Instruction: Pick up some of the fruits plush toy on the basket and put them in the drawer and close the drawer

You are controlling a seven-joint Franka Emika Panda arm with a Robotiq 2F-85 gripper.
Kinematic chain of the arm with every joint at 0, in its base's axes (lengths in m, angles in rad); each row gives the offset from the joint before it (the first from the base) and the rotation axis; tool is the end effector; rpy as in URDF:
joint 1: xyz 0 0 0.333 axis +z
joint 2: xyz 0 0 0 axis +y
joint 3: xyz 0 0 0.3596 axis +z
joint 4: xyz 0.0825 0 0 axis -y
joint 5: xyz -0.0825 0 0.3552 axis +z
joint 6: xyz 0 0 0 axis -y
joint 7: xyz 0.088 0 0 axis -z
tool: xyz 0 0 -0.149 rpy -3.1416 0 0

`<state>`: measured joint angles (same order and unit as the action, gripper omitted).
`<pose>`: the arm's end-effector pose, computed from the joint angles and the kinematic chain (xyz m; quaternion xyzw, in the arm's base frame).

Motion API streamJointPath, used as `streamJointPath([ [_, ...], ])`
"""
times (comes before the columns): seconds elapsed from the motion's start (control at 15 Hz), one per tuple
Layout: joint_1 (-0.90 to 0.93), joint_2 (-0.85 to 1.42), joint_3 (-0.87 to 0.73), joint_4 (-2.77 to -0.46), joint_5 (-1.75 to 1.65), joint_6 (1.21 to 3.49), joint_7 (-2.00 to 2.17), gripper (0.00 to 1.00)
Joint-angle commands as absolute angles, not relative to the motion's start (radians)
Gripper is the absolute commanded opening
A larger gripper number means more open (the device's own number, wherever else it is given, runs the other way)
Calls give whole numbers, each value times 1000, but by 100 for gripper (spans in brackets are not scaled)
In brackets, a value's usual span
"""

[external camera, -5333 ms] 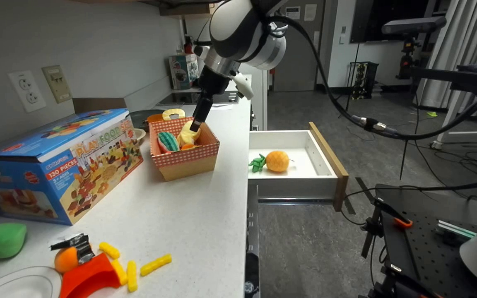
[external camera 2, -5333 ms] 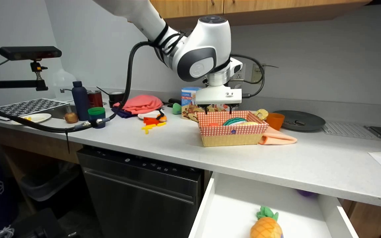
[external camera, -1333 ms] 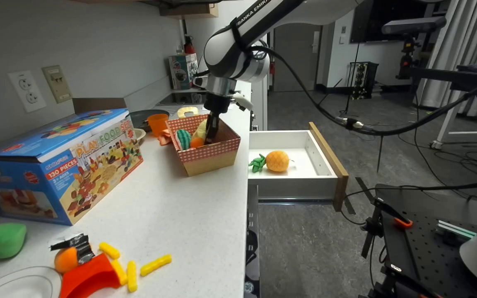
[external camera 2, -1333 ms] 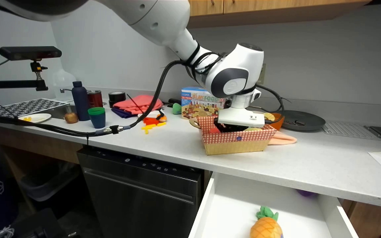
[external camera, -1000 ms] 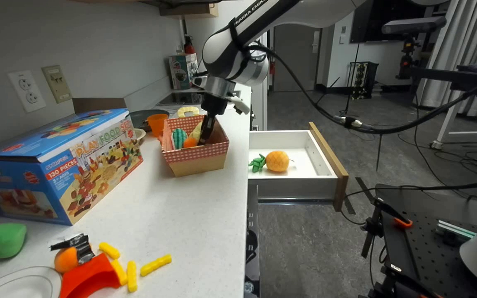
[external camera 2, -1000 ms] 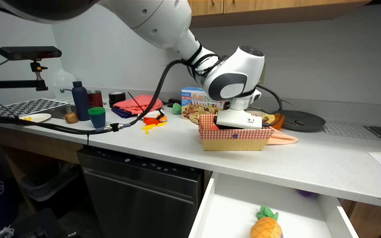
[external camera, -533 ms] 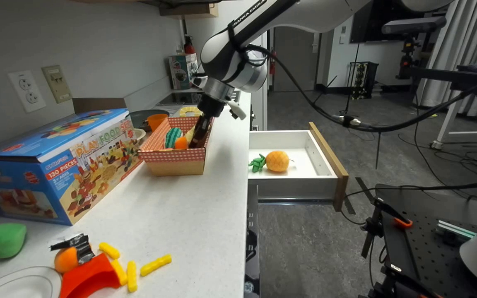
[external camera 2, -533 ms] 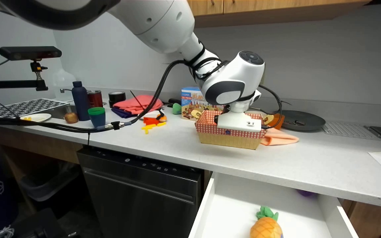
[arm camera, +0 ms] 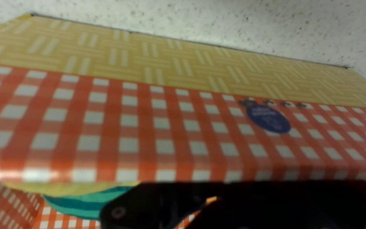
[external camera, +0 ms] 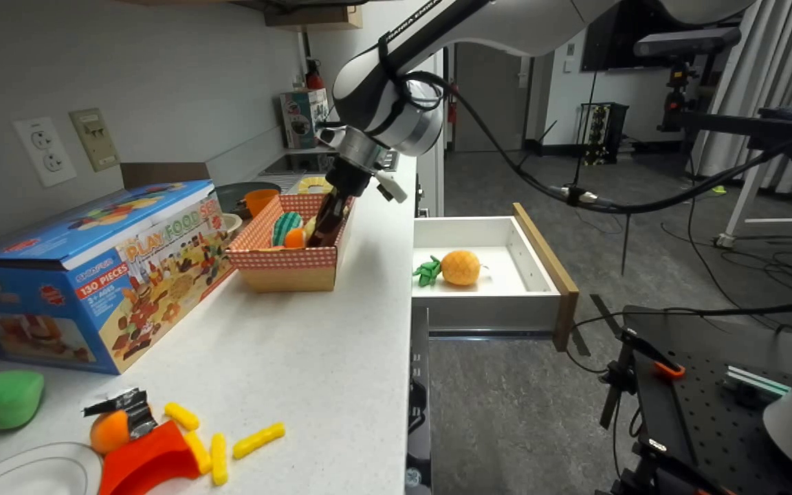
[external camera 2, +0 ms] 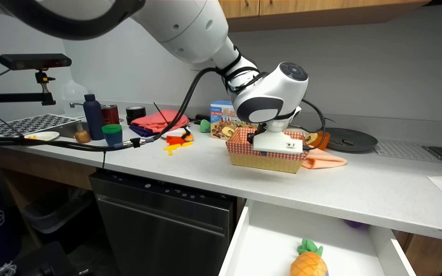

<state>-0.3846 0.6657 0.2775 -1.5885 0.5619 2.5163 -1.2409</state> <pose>0.7327 -0.1072 0.3012 -0.9078 -0.2968 -0.2653 0.1321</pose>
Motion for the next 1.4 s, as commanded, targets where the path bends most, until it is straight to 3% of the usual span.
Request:
streamJointPath([
  [0.0,-412,702,314,-1541,637,2510,-1346,0],
  [1.07,-376,745,291,-1455,1120,2561,-1893,0],
  [1.13,-363,740,272,-1459,1135,2566,-1900,26],
  [1.2,-386,542,274,-1632,1178,2563,-1924,27],
  [1.33,-348,497,228,-1645,1185,2574,-1899,41],
])
